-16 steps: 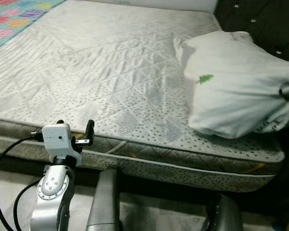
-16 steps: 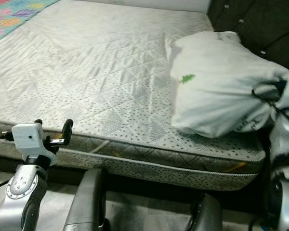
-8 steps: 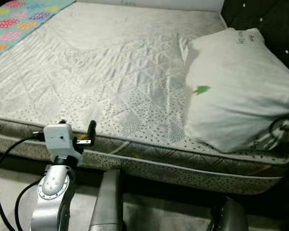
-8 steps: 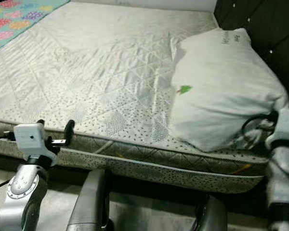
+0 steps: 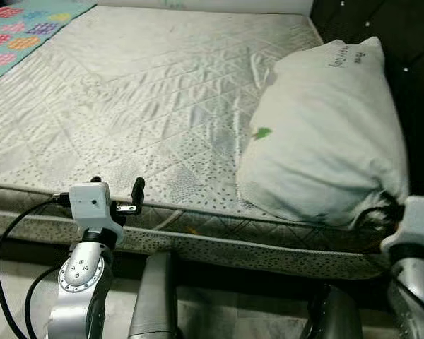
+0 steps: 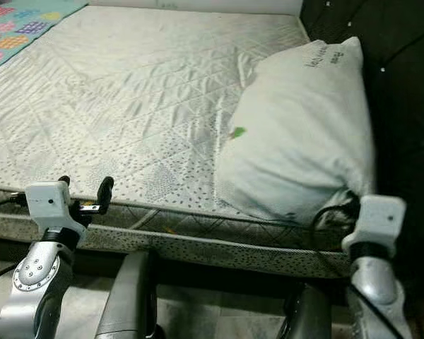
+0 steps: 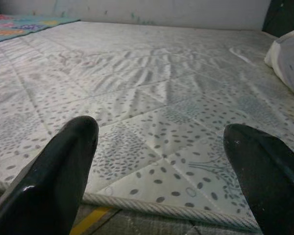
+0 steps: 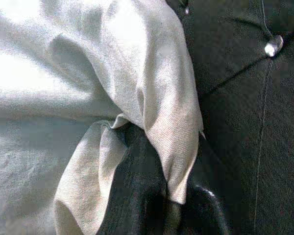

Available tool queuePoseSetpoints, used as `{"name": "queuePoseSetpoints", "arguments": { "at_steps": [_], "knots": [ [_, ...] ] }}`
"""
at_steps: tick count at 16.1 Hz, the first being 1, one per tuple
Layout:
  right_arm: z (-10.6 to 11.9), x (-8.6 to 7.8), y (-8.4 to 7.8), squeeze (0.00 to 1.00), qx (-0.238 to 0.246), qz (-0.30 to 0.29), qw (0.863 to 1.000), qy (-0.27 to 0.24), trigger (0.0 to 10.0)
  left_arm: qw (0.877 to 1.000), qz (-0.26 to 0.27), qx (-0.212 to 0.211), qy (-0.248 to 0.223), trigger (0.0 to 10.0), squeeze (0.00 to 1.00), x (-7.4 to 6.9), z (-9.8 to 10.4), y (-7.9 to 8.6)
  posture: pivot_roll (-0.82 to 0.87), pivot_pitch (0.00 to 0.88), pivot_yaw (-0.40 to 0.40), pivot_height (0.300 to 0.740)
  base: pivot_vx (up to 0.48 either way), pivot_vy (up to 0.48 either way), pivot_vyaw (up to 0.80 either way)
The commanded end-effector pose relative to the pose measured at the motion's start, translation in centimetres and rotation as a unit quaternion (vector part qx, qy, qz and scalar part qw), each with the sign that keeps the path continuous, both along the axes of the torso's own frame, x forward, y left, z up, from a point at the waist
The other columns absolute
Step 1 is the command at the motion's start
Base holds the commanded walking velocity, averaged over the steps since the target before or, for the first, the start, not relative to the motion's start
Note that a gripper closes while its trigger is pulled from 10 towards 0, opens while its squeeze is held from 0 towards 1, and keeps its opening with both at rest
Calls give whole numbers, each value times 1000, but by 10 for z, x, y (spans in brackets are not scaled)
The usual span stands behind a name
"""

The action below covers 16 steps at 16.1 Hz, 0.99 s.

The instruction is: Clean up the room

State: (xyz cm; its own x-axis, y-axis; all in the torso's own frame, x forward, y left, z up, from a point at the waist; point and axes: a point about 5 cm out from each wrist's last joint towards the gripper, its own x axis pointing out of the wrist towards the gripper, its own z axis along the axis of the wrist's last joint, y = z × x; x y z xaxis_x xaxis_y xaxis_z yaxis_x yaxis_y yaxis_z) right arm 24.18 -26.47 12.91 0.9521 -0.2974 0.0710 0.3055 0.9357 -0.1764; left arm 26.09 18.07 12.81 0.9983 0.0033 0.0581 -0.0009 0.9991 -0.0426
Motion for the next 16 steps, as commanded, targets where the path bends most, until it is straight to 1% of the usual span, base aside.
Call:
{"name": "queuePoseSetpoints", "arguments": {
  "at_steps": [1,3,5,6,7,8,9,10,11,12,13,14,16],
  "knots": [
    [-6,-3,8,0,8,11,1000,18,0,1000,-5,3,3,10000,0,1,0,0,-7,13,26,457,0,0,0],
    [-2,8,13,0,18,22,999,21,0,1000,-6,4,2,10000,0,2,0,0,-8,11,27,457,0,0,0],
    [8,34,16,0,21,43,999,12,0,1000,-7,3,1,10000,0,4,1,-2,-1,8,25,457,0,0,0],
    [17,48,13,0,21,45,999,3,0,1000,-6,3,0,10000,0,4,1,-2,10,5,20,457,0,0,0],
    [27,63,5,0,44,39,998,-7,0,1000,-3,3,-2,10000,0,4,2,-1,22,5,13,457,0,0,0],
    [37,77,-10,0,69,22,997,-16,0,1000,3,5,-4,10000,0,2,3,1,31,3,7,457,0,0,0],
    [48,86,-23,0,76,11,997,-22,0,1000,10,6,-4,10000,0,0,3,4,38,2,2,457,0,0,0],
    [58,91,-37,0,70,-7,997,-30,0,1000,17,6,-3,10000,0,-2,2,7,42,2,-2,457,0,0,0],
    [67,94,-51,0,65,-24,997,-35,0,1000,19,6,-2,10000,0,-3,1,7,44,2,-4,457,0,0,0],
    [85,96,-72,0,40,-51,997,-48,0,1000,20,5,0,10000,0,-4,0,6,42,3,-7,457,0,0,0],
    [89,95,-76,0,35,-56,996,-51,0,1000,20,4,0,10000,0,-4,-1,5,42,3,-7,457,0,0,0],
    [101,93,-93,0,27,-83,994,-63,0,1000,17,2,1,10000,0,-4,-1,2,36,2,-4,457,0,0,0],
    [113,87,-114,0,16,-109,991,-72,0,1000,13,1,0,10000,0,-2,-1,0,32,2,0,457,0,0,0]
  ]
}}
